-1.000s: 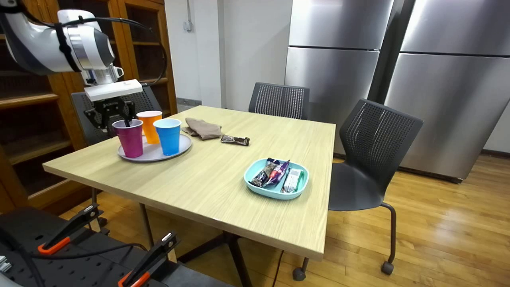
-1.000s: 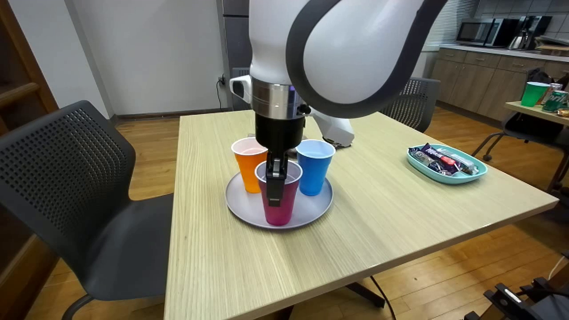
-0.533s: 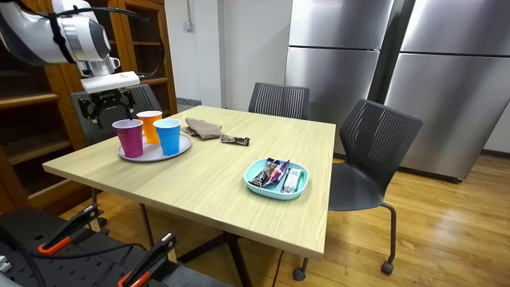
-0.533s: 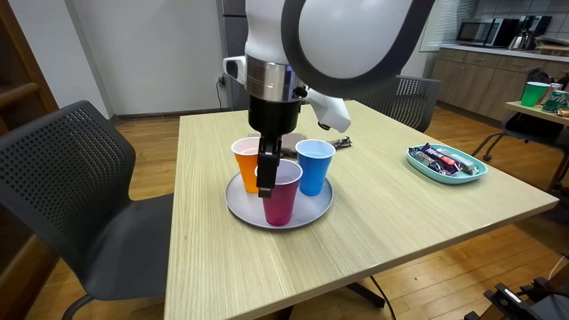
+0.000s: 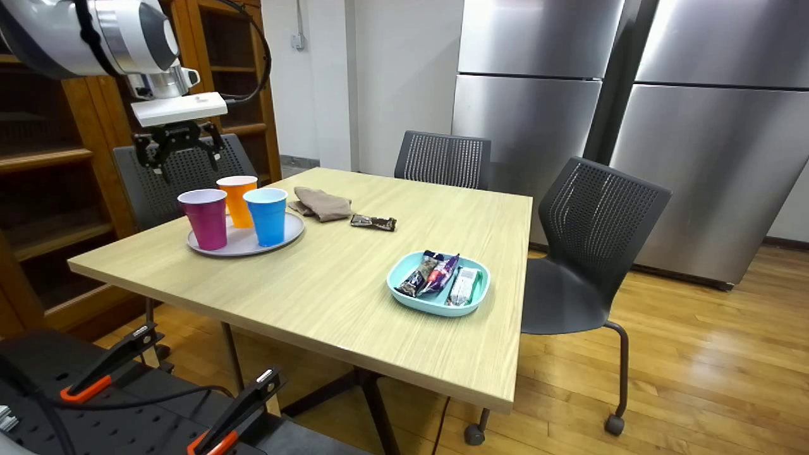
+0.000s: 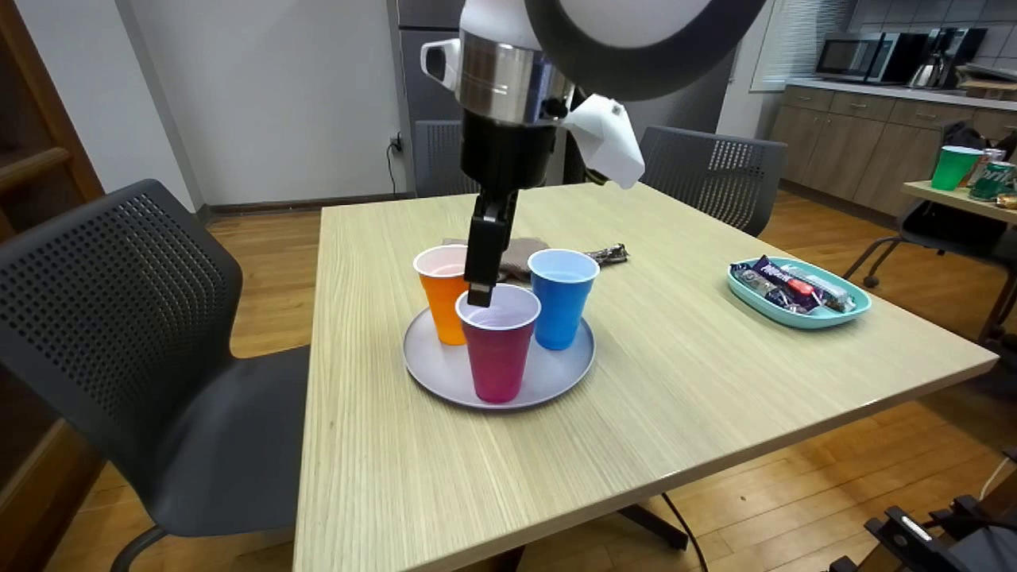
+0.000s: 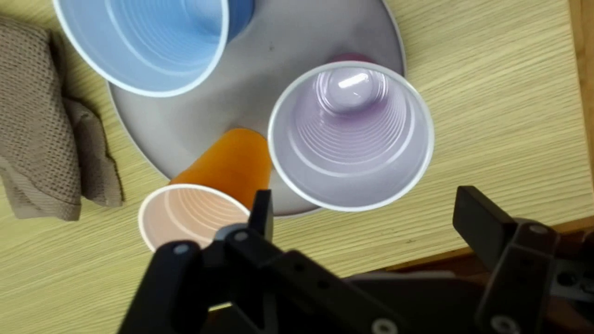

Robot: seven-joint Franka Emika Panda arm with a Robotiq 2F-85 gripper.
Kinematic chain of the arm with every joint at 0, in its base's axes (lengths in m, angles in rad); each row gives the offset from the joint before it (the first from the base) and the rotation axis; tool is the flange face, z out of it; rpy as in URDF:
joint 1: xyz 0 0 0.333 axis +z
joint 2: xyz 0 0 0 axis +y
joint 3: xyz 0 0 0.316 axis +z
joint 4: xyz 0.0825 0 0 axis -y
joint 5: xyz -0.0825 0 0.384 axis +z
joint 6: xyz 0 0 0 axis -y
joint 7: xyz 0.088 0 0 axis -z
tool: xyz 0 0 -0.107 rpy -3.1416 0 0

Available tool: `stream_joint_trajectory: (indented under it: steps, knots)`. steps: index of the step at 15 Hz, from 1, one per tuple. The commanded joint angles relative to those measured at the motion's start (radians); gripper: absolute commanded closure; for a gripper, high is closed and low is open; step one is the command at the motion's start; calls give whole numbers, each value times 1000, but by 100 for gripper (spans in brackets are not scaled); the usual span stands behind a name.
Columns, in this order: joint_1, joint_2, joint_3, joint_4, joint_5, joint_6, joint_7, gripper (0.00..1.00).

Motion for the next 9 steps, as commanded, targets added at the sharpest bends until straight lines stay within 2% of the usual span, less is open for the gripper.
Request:
stream_joint_trajectory:
  steps: [1,9]
  knots:
    - [-36,-85,-16,-36,31,-25,13,0]
    - [-80,-113,-159,-2,-12,-31,120,0]
